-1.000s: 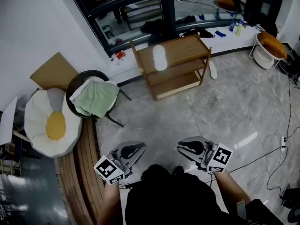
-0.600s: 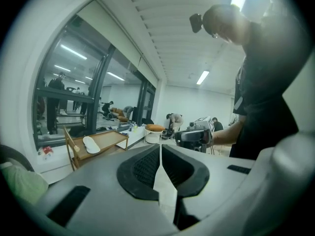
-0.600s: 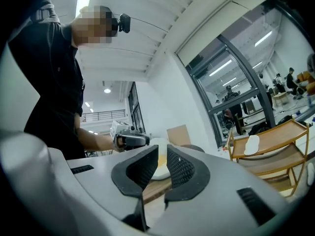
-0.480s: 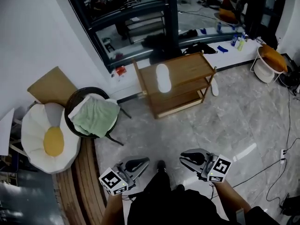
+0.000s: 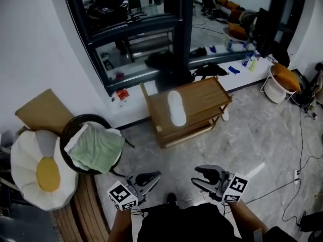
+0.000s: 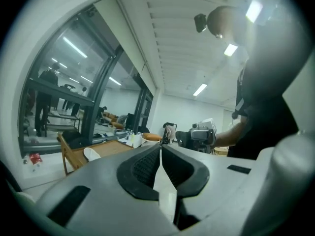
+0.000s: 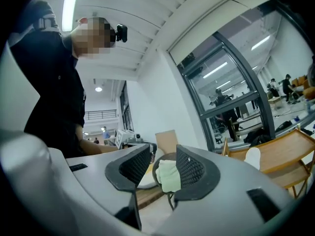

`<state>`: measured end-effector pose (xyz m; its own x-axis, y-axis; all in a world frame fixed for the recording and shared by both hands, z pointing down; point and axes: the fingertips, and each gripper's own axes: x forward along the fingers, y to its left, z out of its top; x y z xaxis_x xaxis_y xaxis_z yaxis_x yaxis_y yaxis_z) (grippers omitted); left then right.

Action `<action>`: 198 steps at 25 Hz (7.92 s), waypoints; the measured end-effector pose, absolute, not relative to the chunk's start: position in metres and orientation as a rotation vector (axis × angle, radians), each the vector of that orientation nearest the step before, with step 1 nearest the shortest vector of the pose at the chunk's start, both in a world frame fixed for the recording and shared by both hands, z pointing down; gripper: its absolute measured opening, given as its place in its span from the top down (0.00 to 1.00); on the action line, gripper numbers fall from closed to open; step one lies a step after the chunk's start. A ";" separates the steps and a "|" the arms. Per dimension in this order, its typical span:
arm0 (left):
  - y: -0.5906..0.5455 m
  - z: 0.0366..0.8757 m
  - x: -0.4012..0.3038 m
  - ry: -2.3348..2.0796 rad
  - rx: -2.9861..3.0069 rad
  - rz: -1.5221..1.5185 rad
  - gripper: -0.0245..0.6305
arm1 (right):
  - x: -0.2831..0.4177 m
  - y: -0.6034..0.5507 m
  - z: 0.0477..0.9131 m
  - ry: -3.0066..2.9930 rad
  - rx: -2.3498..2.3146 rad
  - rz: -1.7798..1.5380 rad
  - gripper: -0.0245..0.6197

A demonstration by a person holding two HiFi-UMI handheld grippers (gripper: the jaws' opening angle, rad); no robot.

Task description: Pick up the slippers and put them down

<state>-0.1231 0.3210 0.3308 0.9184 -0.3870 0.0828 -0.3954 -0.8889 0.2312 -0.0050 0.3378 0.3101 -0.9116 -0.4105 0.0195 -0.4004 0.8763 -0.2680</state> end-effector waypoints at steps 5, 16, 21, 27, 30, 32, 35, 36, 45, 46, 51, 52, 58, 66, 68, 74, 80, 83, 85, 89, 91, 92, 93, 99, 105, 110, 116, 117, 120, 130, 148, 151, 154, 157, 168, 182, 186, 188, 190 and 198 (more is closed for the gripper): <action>0.276 0.341 -0.123 -0.524 2.847 0.071 0.93 | -0.019 0.299 0.325 2.983 -0.688 -0.475 0.74; 0.168 0.351 -0.079 -0.574 2.798 0.161 0.93 | 0.026 0.173 0.363 2.990 -0.658 -0.582 0.74; 0.109 0.349 -0.053 -0.643 2.765 0.222 0.93 | 0.064 0.107 0.367 2.960 -0.552 -0.721 0.73; 0.059 0.349 -0.022 -0.746 2.691 0.227 0.93 | 0.086 0.069 0.381 2.940 -0.367 -0.913 0.74; 0.045 0.357 -0.012 -0.770 2.656 0.280 0.93 | 0.087 0.055 0.390 2.891 -0.297 -1.021 0.74; 0.034 0.363 -0.009 -0.793 2.609 0.295 0.93 | 0.085 0.042 0.401 2.866 -0.264 -1.079 0.74; 0.022 0.377 -0.008 -0.786 2.582 0.317 0.93 | 0.080 0.024 0.421 2.800 -0.250 -1.212 0.74; 0.019 0.382 -0.008 -0.776 2.576 0.325 0.93 | 0.079 0.019 0.429 2.764 -0.253 -1.277 0.74; 0.007 0.453 -0.013 -0.680 2.473 0.284 0.93 | 0.077 -0.014 0.525 2.467 -0.445 -1.735 0.74; 0.009 0.461 -0.013 -0.671 2.465 0.285 0.93 | 0.076 -0.013 0.539 2.446 -0.446 -1.782 0.74; 0.025 0.519 -0.006 -0.538 2.500 0.380 0.93 | 0.074 -0.018 0.598 2.316 -0.492 -1.938 0.74; 0.029 0.528 -0.004 -0.503 2.535 0.392 0.93 | 0.073 -0.018 0.607 2.281 -0.494 -1.968 0.74; 0.036 0.554 0.004 -0.494 2.576 0.343 0.93 | 0.058 -0.021 0.652 2.199 -0.460 -2.100 0.74; 0.034 0.562 0.017 -0.496 2.652 0.276 0.93 | 0.048 -0.043 0.667 2.048 -0.436 -2.136 0.74; 0.031 0.561 0.018 -0.515 2.647 0.259 0.93 | 0.044 -0.050 0.668 2.019 -0.419 -2.152 0.74; 0.030 0.557 0.017 -0.520 2.645 0.249 0.93 | 0.041 -0.053 0.672 2.076 -0.405 -2.171 0.80; 0.029 0.557 0.017 -0.512 2.659 0.266 0.93 | 0.042 -0.052 0.673 2.137 -0.401 -2.166 0.84; 0.028 0.551 0.019 -0.513 2.669 0.258 0.93 | 0.044 -0.054 0.667 2.172 -0.408 -2.130 0.84; 0.026 0.543 0.021 -0.513 2.677 0.247 0.93 | 0.046 -0.054 0.662 2.222 -0.425 -2.105 0.84; 0.022 0.521 0.025 -0.516 2.707 0.225 0.93 | 0.047 -0.058 0.646 2.322 -0.446 -2.040 0.84; 0.017 0.506 0.025 -0.528 2.723 0.211 0.93 | 0.047 -0.065 0.628 2.370 -0.447 -1.982 0.84; 0.014 0.498 0.026 -0.531 2.725 0.212 0.93 | 0.047 -0.069 0.617 2.403 -0.449 -1.944 0.84; 0.013 0.490 0.025 -0.532 2.722 0.217 0.93 | 0.047 -0.075 0.605 2.443 -0.453 -1.901 0.85; 0.007 0.413 0.013 -0.589 2.790 0.257 0.93 | 0.042 -0.096 0.503 2.606 -0.458 -1.633 0.85; -0.013 0.330 -0.018 -0.760 2.811 0.236 0.93 | 0.038 -0.109 0.370 2.758 -0.385 -1.280 0.85; -0.037 0.260 -0.027 -0.843 2.899 0.226 0.93 | 0.042 -0.105 0.270 2.867 -0.335 -0.972 0.85; -0.042 0.179 -0.036 -0.928 3.014 0.124 0.93 | 0.034 -0.087 0.187 2.880 -0.273 -0.689 0.86; -0.040 0.172 -0.039 -0.942 3.022 0.122 0.93 | 0.032 -0.081 0.178 2.877 -0.267 -0.656 0.86; -0.032 0.158 -0.047 -0.989 3.055 0.125 0.93 | 0.028 -0.068 0.164 2.870 -0.255 -0.578 0.86; -0.021 0.155 -0.063 -1.052 3.054 0.099 0.93 | 0.025 -0.056 0.165 2.868 -0.254 -0.542 0.86; -0.034 0.161 -0.064 -1.000 3.035 0.000 0.93 | 0.024 -0.074 0.180 2.861 -0.274 -0.620 0.86; -0.038 0.168 -0.063 -0.993 3.022 0.016 0.93 | 0.024 -0.078 0.188 2.852 -0.277 -0.659 0.86; -0.046 0.180 -0.063 -0.988 2.991 0.004 0.93 | 0.024 -0.085 0.202 2.844 -0.274 -0.720 0.86; -0.053 0.194 -0.060 -0.971 2.935 -0.028 0.94 | 0.025 -0.089 0.222 2.840 -0.281 -0.808 0.86; -0.075 0.283 -0.059 -0.956 2.749 -0.040 0.94 | 0.037 -0.095 0.329 2.791 -0.372 -1.165 0.86; -0.084 0.421 -0.042 -0.845 2.558 0.168 0.94 | 0.041 -0.103 0.509 2.597 -0.486 -1.607 0.86; -0.080 0.441 -0.036 -0.811 2.554 0.184 0.94 | 0.041 -0.095 0.551 2.530 -0.492 -1.703 0.86; -0.077 0.449 -0.033 -0.788 2.555 0.181 0.94 | 0.040 -0.090 0.570 2.504 -0.496 -1.745 0.86; -0.073 0.454 -0.031 -0.764 2.554 0.170 0.94 | 0.038 -0.085 0.588 2.477 -0.501 -1.789 0.86; -0.067 0.461 -0.031 -0.738 2.600 0.160 0.94 | 0.035 -0.081 0.636 2.359 -0.542 -1.937 0.86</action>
<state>-0.0308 -0.0669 0.4610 0.8517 -0.4743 0.2227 -0.5239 -0.7655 0.3736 0.0354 -0.0814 0.6362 -0.9381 -0.2916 0.1870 -0.2401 0.1586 -0.9577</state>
